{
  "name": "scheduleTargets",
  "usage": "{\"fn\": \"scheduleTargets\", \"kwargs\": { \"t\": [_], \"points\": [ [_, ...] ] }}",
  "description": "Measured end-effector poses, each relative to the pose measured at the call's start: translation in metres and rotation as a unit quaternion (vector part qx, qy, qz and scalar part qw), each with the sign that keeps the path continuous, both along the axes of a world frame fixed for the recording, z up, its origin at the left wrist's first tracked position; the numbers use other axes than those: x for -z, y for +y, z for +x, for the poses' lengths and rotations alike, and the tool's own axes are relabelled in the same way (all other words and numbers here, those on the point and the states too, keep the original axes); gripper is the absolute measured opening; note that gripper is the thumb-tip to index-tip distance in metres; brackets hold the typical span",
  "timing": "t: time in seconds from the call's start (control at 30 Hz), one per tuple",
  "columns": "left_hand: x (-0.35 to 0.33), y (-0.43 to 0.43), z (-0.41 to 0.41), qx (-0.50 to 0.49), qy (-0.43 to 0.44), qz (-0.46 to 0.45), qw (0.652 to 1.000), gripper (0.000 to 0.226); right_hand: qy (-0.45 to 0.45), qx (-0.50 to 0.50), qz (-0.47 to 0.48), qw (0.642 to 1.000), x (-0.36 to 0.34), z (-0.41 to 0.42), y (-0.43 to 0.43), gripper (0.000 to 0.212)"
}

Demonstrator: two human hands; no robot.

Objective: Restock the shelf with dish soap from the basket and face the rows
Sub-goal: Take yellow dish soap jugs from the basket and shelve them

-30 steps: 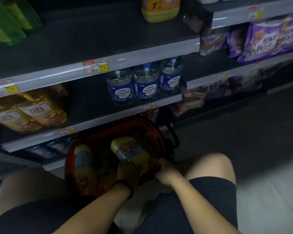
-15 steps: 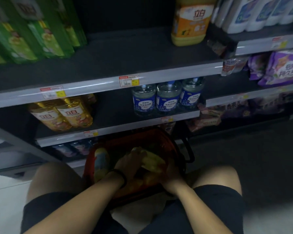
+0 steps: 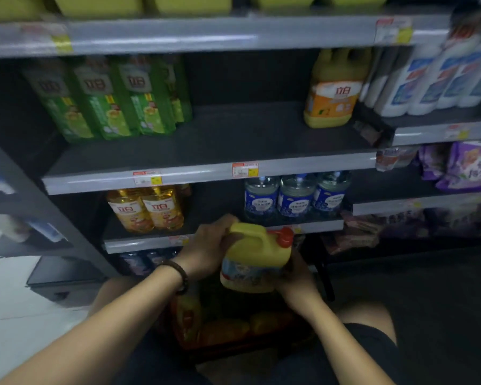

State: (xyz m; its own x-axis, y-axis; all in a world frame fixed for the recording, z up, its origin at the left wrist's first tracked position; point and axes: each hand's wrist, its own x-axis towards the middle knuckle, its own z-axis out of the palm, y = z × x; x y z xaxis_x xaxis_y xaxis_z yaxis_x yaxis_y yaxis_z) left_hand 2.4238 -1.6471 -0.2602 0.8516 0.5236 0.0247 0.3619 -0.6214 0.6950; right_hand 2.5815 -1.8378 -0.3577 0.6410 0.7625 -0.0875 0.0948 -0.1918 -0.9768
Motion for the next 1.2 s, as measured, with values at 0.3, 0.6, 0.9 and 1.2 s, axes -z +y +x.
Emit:
{"fn": "scheduleTargets", "kwargs": {
  "t": [0.3,0.6,0.9,1.2],
  "points": [
    [-0.160,0.012,0.013,-0.042,-0.177,-0.039,0.983,0.015,-0.060,-0.026,0.091,0.994,-0.166,0.037,0.024,0.060],
    [-0.253,0.014,0.038,0.013,-0.217,-0.097,0.971,0.064,-0.090,-0.032,0.204,0.974,-0.325,0.078,0.039,0.060],
    [-0.364,0.043,0.108,0.011,-0.290,-0.047,0.956,0.052,-0.103,-0.019,0.255,0.961,-0.450,0.137,0.079,0.037],
    [-0.421,0.089,0.187,-0.029,-0.296,-0.016,0.955,0.045,-0.083,-0.012,0.268,0.960,-0.496,0.214,0.153,0.031]
  ]
}}
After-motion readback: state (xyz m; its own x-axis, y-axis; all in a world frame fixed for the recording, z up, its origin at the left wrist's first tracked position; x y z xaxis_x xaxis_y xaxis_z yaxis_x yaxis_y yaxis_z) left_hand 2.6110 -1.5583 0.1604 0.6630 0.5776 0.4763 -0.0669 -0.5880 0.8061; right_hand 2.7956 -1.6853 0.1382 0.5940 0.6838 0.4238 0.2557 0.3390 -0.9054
